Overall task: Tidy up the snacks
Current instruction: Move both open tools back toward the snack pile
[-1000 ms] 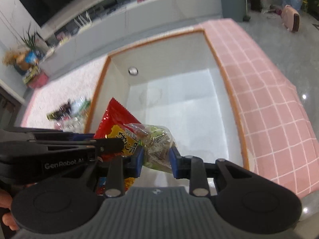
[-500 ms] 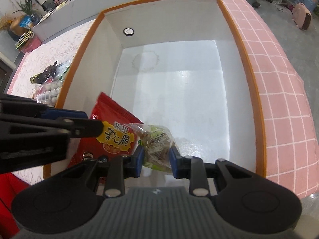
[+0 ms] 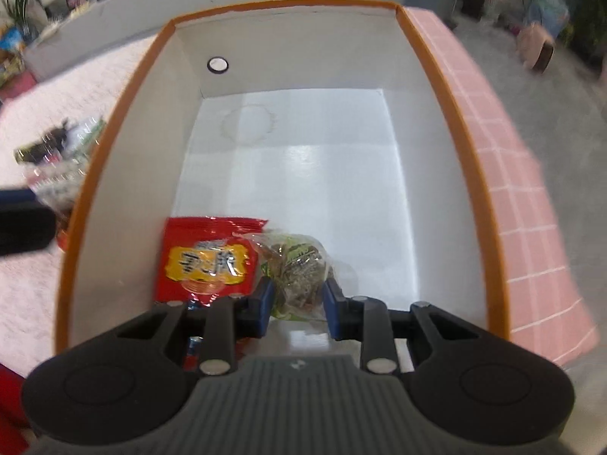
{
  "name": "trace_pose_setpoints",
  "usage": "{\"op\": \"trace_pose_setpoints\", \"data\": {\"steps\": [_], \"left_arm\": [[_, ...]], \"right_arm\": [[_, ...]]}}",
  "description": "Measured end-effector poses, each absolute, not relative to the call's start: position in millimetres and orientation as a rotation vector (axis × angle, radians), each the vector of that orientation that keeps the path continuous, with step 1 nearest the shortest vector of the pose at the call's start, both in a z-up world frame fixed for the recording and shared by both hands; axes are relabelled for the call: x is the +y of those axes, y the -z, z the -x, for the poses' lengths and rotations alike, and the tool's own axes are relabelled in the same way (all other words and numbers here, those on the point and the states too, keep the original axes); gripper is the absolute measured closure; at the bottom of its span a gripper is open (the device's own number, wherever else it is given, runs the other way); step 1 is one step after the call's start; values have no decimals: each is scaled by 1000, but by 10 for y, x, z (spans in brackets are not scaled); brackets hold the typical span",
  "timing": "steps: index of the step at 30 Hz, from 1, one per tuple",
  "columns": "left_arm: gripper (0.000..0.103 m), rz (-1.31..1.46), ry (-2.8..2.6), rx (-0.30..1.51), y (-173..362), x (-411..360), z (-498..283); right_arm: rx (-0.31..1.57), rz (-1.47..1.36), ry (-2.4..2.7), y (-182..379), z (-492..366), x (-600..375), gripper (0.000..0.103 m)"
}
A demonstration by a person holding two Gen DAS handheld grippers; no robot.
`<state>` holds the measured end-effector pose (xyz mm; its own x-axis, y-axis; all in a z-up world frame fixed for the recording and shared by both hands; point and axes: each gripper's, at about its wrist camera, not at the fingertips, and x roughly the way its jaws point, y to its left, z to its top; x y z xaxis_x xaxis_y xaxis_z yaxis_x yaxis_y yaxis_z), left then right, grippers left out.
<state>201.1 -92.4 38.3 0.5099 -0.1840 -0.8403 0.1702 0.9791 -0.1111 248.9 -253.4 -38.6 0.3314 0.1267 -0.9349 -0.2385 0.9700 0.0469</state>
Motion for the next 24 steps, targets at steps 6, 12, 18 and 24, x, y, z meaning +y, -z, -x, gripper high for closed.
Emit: {"op": "trace_pose_setpoints", "data": {"steps": [6, 12, 18, 24], "left_arm": [[65, 12, 210, 1000, -425, -784, -1886], [65, 19, 197, 1000, -392, -589, -1782], [63, 25, 178, 935, -354, -302, -1607], [61, 18, 148, 845, -336, 35, -1371]], "right_arm": [[1224, 132, -234, 366, -2477, -2462, 70], [1193, 115, -211, 206, -2329, -2508, 61], [1063, 106, -240, -109, -2062, -2424, 57], [877, 73, -278, -397, -1688, -2231, 56]]}}
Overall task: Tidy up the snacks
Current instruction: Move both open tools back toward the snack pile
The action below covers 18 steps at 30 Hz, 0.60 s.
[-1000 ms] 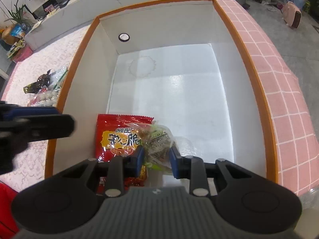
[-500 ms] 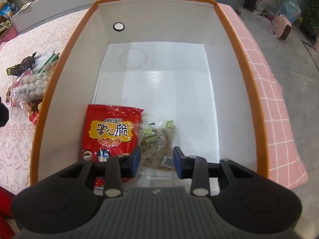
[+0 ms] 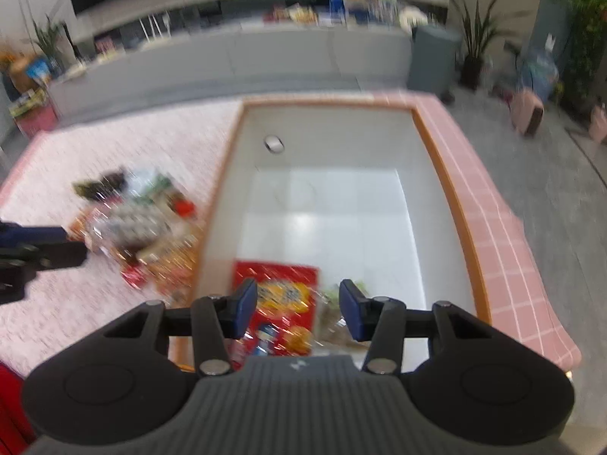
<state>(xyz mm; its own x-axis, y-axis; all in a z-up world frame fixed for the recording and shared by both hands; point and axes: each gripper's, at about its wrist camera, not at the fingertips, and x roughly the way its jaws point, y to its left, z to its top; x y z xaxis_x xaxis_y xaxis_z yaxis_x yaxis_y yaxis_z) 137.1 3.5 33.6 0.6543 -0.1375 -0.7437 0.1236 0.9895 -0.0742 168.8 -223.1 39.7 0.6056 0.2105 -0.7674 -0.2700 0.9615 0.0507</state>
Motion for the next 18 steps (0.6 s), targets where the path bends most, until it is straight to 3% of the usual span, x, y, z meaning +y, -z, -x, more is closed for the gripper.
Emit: {"op": "trace_pose_setpoints", "data": {"steps": [5, 13, 18], "left_arm": [[47, -57, 99, 779, -253, 292, -1150], [45, 4, 112, 796, 9, 745, -859], [46, 17, 121, 826, 179, 876, -786]], "right_arm": [[724, 63, -327, -506, -1356, -1932, 56], [576, 108, -447, -362, -912, -1274, 56], [593, 222, -479, -25, -789, -894, 59]]}}
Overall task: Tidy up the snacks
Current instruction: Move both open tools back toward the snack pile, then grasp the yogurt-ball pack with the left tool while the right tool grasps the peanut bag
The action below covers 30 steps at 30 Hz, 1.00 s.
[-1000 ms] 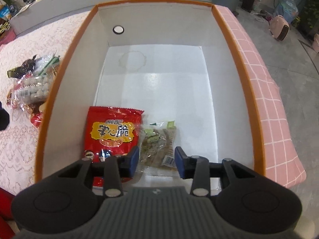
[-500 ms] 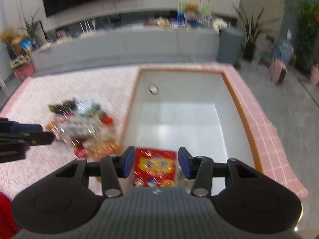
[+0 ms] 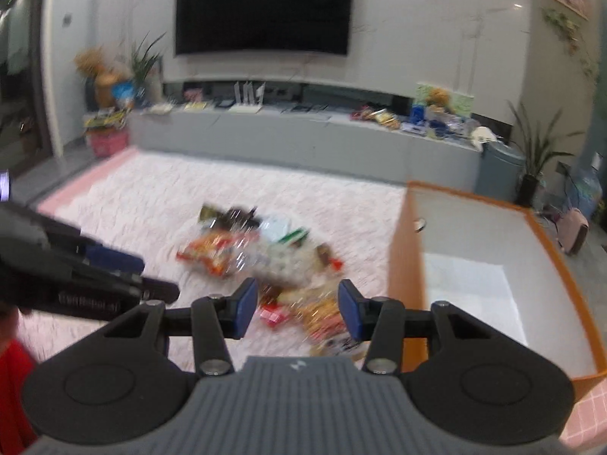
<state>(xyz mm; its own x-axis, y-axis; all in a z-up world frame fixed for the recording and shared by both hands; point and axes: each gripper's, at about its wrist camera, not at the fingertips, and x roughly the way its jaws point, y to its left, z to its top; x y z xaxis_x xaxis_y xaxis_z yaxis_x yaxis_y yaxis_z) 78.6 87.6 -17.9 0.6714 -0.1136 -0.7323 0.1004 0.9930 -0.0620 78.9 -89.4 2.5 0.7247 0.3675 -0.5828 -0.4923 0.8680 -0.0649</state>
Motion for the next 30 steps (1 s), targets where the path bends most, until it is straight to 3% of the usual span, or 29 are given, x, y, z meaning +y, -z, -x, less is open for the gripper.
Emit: {"op": "trace_pose_setpoints", "data": {"steps": [5, 10, 28, 30], "left_arm": [[51, 39, 126, 842, 295, 939, -856], [62, 116, 122, 848, 375, 983, -1006], [63, 242, 117, 896, 616, 989, -1794], [69, 271, 115, 905, 651, 998, -1841]], "right_arm": [[641, 311, -453, 290, -890, -706, 60], [688, 393, -393, 539, -1071, -633, 60], [724, 531, -352, 1019, -1491, -519, 60], [714, 545, -354, 1026, -1477, -504, 61]]}}
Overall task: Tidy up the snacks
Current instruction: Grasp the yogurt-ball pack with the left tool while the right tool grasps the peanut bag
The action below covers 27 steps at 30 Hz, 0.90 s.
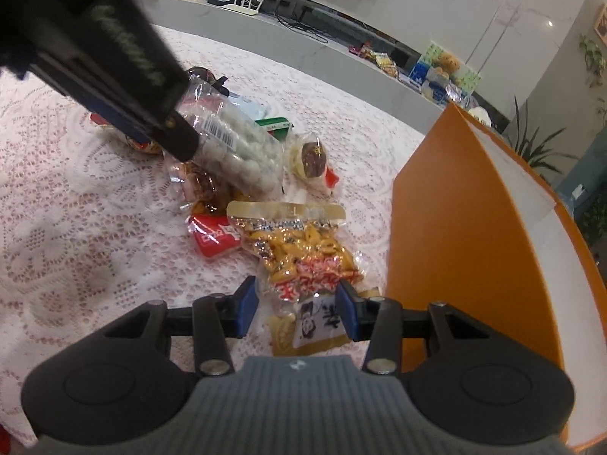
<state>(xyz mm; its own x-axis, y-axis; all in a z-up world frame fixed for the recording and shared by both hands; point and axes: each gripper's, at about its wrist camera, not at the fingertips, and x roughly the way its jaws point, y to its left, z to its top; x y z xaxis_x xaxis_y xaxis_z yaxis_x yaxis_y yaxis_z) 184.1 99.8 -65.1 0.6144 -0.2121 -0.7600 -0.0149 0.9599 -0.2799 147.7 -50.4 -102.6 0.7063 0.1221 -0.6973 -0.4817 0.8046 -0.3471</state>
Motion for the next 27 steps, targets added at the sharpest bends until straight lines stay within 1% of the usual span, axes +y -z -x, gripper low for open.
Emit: {"op": "trace_pose_setpoints", "data": {"steps": [1, 2, 3, 4, 5, 8, 13, 20, 27], "left_arm": [[76, 284, 118, 905, 660, 1009, -1852], [79, 297, 123, 905, 665, 1018, -1858], [82, 306, 127, 903, 664, 1021, -1856], [84, 306, 126, 899, 655, 1018, -1853], [85, 301, 126, 899, 645, 1014, -1851], [89, 277, 126, 888, 571, 989, -1836], [93, 226, 137, 839, 345, 928, -1763], [95, 179, 148, 811, 19, 927, -1478], [97, 191, 114, 853, -50, 1126, -1074]], "right_arm": [[709, 550, -355, 1028, -1469, -499, 64], [704, 554, -355, 1026, -1453, -497, 65], [697, 557, -354, 1023, -1437, -499, 69], [693, 549, -360, 1012, -1420, -506, 85], [696, 541, -361, 999, -1409, -509, 84], [697, 532, -363, 960, -1395, -515, 85], [678, 498, -353, 785, -1402, -558, 94], [696, 348, -380, 465, -1371, -679, 96], [737, 155, -471, 315, -1173, -773, 96]]}}
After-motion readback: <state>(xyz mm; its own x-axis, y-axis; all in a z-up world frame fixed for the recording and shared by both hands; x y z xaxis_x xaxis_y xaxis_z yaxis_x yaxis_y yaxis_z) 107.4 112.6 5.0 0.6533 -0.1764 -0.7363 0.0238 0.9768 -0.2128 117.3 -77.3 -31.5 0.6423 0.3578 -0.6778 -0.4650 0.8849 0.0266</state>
